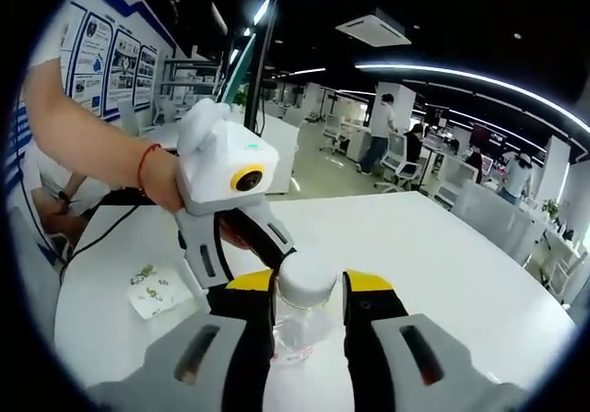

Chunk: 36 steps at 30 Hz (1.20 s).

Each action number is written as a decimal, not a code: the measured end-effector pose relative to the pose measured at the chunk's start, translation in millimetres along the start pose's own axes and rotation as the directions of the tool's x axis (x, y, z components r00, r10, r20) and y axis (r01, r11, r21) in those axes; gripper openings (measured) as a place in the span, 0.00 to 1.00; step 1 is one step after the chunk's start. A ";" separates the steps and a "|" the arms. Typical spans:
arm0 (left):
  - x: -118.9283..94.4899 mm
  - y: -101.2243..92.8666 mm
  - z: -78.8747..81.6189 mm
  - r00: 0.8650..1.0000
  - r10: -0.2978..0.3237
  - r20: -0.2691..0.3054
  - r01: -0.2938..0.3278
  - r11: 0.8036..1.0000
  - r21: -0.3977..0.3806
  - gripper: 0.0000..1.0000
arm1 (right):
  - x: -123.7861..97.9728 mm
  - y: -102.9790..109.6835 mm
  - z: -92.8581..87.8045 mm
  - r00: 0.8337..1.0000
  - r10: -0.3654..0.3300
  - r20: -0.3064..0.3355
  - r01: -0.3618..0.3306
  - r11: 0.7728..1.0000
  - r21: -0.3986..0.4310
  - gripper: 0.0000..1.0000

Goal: Arrange the tabletop items into an orderly group along one side of the table until the central work area is clear of visible clutter.

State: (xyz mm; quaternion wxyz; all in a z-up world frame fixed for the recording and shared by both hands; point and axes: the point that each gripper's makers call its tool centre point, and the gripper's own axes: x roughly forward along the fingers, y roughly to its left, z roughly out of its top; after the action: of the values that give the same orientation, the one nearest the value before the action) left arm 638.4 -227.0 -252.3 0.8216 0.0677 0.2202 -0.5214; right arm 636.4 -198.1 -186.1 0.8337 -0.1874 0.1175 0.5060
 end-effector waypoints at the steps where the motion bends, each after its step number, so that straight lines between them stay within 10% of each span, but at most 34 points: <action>1: -0.3 -0.5 -0.4 1.000 -0.001 0.000 0.001 1.000 -0.001 0.51 | -0.1 0.2 -0.2 1.000 0.001 -0.001 -0.001 1.000 0.000 0.28; 36: -45.3 -10.0 5.4 0.996 0.091 0.015 -0.089 0.991 -0.096 0.73 | -33.5 -9.5 20.8 0.999 -0.038 0.020 0.037 0.999 0.028 0.44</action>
State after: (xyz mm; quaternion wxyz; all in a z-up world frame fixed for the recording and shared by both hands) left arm 614.9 -195.9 -226.6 0.8486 0.0330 0.2336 -0.4735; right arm 629.6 -219.9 -152.5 0.8467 -0.1728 0.1125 0.4904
